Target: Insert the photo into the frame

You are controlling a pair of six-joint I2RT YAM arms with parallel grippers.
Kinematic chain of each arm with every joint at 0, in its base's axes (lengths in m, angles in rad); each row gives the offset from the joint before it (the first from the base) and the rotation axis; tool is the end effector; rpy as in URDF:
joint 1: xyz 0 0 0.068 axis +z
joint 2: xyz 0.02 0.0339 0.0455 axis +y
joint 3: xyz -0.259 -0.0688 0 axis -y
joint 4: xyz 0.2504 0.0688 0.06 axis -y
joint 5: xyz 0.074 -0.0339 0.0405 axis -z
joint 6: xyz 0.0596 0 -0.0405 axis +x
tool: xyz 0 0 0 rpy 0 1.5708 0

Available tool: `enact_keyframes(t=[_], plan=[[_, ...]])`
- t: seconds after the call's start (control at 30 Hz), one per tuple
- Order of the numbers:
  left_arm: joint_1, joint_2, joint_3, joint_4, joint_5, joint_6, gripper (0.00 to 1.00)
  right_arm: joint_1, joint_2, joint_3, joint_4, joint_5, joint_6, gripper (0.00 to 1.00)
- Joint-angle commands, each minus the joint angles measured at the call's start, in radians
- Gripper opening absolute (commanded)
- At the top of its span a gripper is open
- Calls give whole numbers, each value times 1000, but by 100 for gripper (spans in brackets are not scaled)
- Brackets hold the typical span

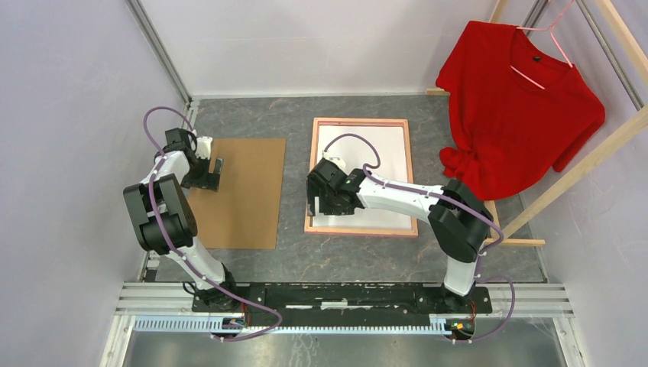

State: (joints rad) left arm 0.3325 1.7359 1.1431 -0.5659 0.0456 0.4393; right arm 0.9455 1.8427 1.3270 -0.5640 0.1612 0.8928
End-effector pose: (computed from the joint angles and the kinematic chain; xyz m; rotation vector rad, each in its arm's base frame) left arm 0.3386 0.1140 0.1565 0.1592 2.7340 0.1576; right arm 0.2417 0.3184 0.1746 -0.0164 2.6902 0.4042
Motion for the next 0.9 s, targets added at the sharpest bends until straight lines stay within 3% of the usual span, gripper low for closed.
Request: enact_keyframes(t=[0.0,0.27,0.5,0.63,0.87], plan=[[6,-23,-1,20,-4,19,100,-5,-79,-43,104,-15,-34,96],[24,-11,52,14,-40,16,100,-11,-136,-83,327,-102,-94,98],[112,49,141,58,-158,-10,97,-12,46,87,395,-237,-121,98],[137,51,89,161,-267,-12,95,-10,152,173,424,-247,-105,98],[139,94,6,255,-311,-16,94,-4,277,259,435,-250,-81,98]])
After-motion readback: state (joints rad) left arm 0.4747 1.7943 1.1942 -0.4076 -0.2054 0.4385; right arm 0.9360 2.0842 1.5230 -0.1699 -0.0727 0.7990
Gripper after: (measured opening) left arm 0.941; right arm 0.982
